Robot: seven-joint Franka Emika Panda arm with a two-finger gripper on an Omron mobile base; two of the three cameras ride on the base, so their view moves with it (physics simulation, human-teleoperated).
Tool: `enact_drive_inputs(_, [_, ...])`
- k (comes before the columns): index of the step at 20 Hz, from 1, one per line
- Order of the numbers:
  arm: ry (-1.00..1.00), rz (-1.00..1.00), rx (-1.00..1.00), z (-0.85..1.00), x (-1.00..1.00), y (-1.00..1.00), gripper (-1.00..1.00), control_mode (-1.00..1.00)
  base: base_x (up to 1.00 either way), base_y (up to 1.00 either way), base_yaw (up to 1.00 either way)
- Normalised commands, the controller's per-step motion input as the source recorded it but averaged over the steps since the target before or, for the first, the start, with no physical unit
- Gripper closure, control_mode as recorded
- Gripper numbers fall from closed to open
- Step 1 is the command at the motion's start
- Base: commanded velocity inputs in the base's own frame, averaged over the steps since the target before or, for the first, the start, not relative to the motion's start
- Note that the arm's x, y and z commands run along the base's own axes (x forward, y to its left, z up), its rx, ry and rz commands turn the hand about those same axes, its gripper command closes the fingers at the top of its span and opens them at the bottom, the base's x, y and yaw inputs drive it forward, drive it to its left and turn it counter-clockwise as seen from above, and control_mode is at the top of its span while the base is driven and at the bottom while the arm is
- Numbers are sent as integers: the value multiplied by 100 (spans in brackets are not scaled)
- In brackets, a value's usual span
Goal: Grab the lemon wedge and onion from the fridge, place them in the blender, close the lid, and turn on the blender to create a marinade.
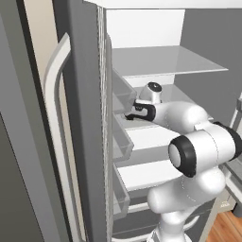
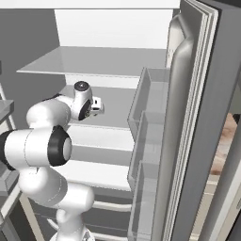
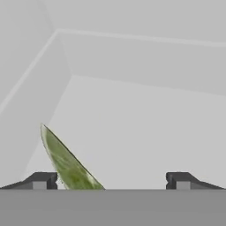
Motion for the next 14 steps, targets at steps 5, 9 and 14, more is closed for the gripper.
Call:
enact_drive_inputs(5, [0,0,0,-69,-61,0,100,-100,0,0,0])
enact_drive_inputs(9, [0,0,0,-53,-25,0,100,-100,0,0,0])
enact_drive_inputs(14, [-8,0,0,-11,-1,0,100,-100,0,0,0])
